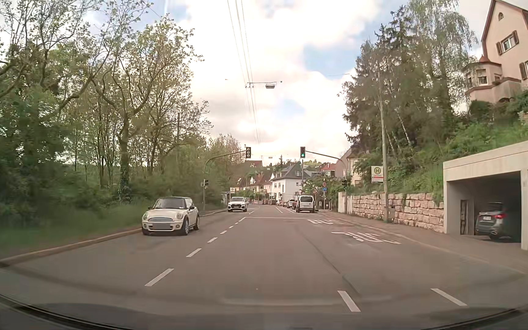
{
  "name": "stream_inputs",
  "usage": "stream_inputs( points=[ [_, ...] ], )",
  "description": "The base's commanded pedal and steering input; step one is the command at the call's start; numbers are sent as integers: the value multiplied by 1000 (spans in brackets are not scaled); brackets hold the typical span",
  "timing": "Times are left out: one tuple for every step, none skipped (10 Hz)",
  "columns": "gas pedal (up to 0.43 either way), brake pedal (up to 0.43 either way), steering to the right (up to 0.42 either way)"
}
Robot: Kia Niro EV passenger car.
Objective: Follow the waypoints while adhering to traffic rules and regulations
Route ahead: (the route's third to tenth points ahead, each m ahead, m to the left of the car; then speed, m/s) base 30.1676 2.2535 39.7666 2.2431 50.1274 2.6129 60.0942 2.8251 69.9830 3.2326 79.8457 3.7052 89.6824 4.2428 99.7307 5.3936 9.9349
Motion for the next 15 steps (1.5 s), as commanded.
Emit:
stream_inputs(
  points=[
    [118, 0, -7],
    [118, 0, -8],
    [118, 0, -8],
    [110, 0, -8],
    [110, 0, -8],
    [98, 0, -9],
    [98, 0, -10],
    [98, 0, -8],
    [98, 0, -7],
    [98, 0, -6],
    [98, 0, -5],
    [98, 0, -4],
    [98, 0, -4],
    [98, 0, -4],
    [98, 0, -3]
  ],
)
